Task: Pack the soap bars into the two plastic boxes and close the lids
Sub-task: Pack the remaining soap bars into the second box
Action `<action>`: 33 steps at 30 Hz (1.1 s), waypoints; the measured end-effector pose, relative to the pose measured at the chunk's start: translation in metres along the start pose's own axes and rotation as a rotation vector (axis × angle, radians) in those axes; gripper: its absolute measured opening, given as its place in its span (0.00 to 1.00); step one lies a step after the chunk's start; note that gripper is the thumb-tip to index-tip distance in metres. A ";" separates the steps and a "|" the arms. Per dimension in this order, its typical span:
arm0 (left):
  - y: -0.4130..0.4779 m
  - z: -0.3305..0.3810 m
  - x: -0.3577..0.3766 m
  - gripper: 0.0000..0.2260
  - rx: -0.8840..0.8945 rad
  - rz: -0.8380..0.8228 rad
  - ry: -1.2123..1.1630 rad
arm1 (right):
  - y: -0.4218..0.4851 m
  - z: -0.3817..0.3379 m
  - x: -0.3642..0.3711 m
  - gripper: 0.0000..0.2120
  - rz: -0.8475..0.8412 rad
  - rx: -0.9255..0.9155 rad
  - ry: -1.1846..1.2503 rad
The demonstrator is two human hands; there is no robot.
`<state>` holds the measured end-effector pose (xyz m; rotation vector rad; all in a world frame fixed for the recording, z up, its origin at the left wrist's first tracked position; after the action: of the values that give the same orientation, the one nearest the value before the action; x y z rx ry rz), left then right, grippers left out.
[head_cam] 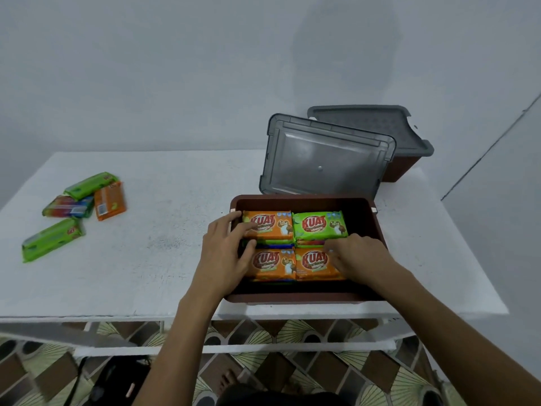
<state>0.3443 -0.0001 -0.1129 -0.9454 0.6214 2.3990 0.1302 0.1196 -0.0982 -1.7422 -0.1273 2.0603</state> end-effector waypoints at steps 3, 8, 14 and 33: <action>0.000 -0.002 -0.004 0.18 0.014 -0.004 -0.093 | 0.005 -0.012 -0.025 0.14 0.141 -0.011 0.008; -0.001 -0.032 -0.029 0.16 0.000 0.050 -0.253 | 0.043 -0.055 -0.072 0.13 0.382 -0.110 0.233; -0.008 -0.136 -0.091 0.15 -0.126 0.092 -0.123 | 0.119 -0.155 -0.119 0.18 0.499 -0.308 0.392; -0.025 -0.388 -0.243 0.33 -0.501 -0.004 0.188 | 0.300 -0.451 -0.126 0.15 0.398 -0.648 0.056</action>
<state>0.7078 -0.2648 -0.1998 -1.3822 0.0700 2.5300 0.4958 -0.2918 -0.1770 -2.3589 -0.5178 2.4246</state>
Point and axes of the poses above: each hand's wrist, its own y-axis towards the middle knuckle, its own x-axis out of the palm, z = x × y, the point moved 5 cm from there along y, towards the middle knuckle, and after that the axes turned 11 degrees about -y, right-handed, at the moved point
